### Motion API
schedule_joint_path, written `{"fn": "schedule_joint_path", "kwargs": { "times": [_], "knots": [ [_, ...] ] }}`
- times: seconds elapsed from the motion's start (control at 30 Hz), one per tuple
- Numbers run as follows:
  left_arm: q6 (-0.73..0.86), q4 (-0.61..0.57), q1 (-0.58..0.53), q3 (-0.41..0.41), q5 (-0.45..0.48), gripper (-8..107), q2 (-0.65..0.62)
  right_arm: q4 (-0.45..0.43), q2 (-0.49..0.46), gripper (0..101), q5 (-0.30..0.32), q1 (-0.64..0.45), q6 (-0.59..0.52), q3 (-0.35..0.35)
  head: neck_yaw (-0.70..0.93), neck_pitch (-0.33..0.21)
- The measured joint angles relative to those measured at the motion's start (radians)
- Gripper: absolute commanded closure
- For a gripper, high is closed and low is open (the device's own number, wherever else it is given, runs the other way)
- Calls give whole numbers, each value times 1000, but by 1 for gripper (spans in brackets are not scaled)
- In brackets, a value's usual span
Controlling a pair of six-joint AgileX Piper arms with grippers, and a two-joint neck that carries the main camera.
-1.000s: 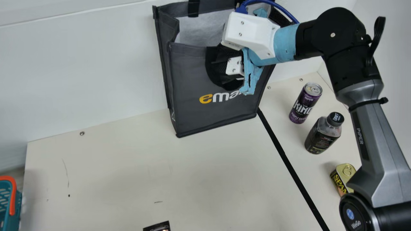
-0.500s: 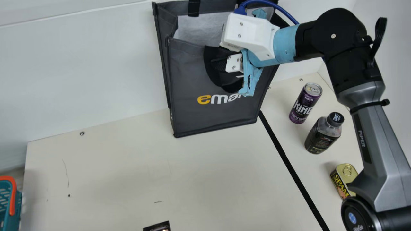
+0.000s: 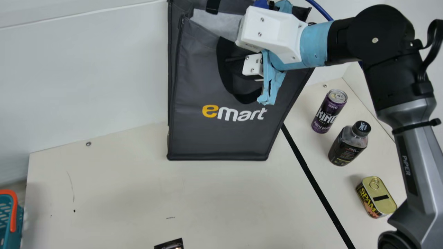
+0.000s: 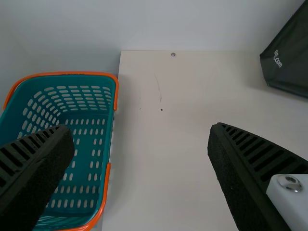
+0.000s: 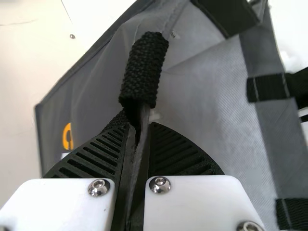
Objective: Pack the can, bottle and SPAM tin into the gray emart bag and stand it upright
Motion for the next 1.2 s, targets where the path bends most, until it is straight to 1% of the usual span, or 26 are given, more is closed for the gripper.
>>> {"fn": "schedule_joint_path", "kwargs": {
  "times": [0.73,1.2],
  "knots": [
    [0,0,0,0,0,9,0,-35,-139,101,0,66,61,-16,2,-2],
    [0,0,0,0,0,9,0,-49,-208,101,-1,117,88,-32,2,0]
  ]
}}
